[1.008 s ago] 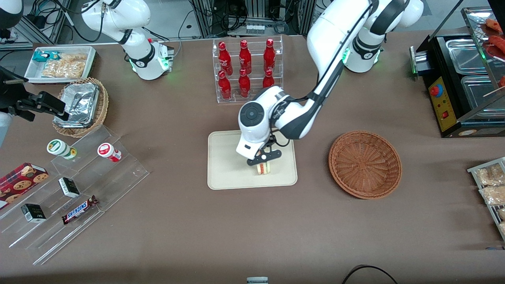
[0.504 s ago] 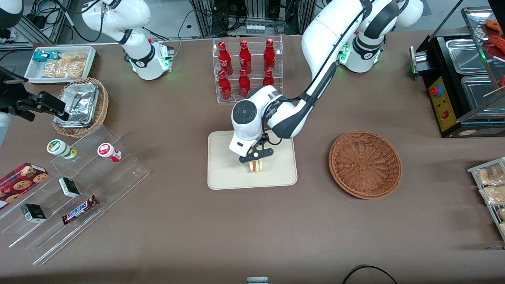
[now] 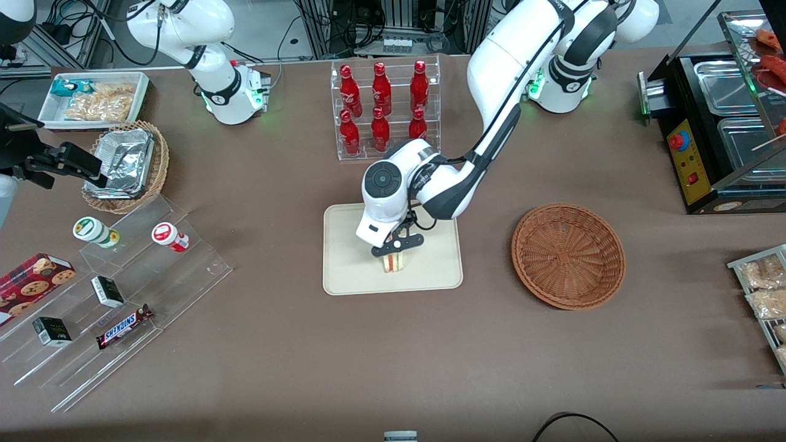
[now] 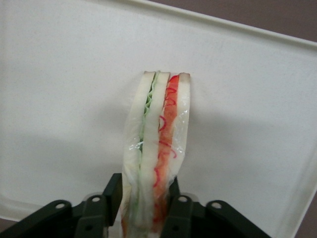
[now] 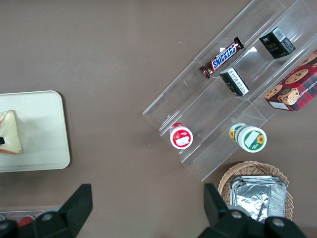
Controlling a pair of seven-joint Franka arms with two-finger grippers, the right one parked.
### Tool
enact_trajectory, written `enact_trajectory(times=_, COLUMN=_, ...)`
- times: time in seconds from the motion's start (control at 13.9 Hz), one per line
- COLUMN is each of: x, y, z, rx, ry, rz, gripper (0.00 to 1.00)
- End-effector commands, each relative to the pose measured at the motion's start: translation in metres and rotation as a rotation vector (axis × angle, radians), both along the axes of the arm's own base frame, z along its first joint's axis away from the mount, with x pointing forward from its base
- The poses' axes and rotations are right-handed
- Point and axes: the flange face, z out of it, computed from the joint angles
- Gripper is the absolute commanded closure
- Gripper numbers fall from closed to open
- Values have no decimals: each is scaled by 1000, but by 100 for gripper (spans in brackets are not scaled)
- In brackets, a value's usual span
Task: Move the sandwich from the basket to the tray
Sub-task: 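Lower the sandwich onto the tray and open the left gripper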
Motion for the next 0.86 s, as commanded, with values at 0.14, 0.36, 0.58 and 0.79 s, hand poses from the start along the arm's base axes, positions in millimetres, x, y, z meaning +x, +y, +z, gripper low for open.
enact_trajectory(times=0.14, x=7, y=-2, z=59, rx=-42, ry=-54, rz=9, gripper=0)
enact_trajectory(times=0.36, x=11, y=14, z=95, rx=-7, ry=-52, rz=17, gripper=0)
enact_trajectory(times=0.58, x=24, y=48, z=113, rx=70, ry=-39, rz=39, gripper=0)
enact_trajectory(times=0.79, x=39, y=92, z=117, rx=180, ry=20, rz=129, gripper=0)
